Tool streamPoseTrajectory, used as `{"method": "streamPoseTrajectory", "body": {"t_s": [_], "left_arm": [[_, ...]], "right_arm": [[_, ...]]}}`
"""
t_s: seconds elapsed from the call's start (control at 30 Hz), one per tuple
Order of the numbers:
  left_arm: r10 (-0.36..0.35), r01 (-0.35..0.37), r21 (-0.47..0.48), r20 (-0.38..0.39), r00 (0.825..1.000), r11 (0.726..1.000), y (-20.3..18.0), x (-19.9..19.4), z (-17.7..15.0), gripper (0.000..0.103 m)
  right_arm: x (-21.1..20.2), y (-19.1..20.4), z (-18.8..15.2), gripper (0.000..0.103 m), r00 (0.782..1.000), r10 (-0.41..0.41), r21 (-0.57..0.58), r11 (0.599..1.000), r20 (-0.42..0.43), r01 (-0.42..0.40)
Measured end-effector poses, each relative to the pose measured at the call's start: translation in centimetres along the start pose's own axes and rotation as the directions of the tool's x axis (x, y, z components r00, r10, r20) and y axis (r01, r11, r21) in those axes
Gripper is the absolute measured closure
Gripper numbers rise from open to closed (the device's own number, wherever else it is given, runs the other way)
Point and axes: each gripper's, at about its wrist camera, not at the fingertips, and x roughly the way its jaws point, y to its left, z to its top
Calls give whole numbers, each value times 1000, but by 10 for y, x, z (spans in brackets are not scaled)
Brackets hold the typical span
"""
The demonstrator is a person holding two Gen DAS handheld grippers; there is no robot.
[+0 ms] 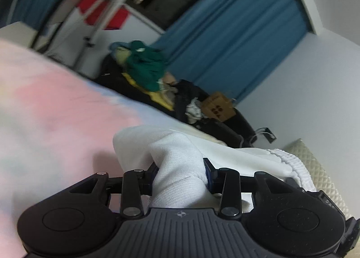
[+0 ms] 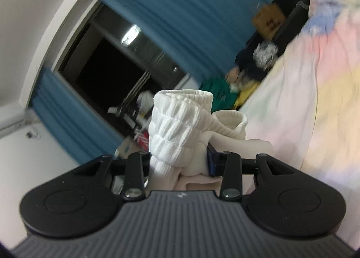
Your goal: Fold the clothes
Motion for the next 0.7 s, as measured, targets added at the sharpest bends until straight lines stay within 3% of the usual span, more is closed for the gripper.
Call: {"method": "streamPoseTrajectory", "body": {"t_s": [0.13,0.27,0.37,0.47,0.57,0.7], "left_arm": [[-66,64,65,19,998,996,-39,91,19,63],[-100,96,150,16,995,984,-64,166,7,63],[-71,76,188,-35,997,979,-67,210,-17,63],[-10,39,225,-132,991,974,-60,242,-50,63],[1,41,298,-139,990,954,-59,243,-77,63],[35,26,305,-191,981,952,-48,235,-95,61]], "right_arm": [[12,-32,36,63,994,24,-62,998,107,-17],[19,-74,54,63,981,45,-135,991,190,-19],[23,-114,49,63,985,-16,-101,994,172,34],[24,-148,34,63,988,-123,-77,988,96,131],[16,-166,15,63,985,-171,-64,983,31,173],[-1,-181,-9,63,973,-229,0,973,-23,229]]}}
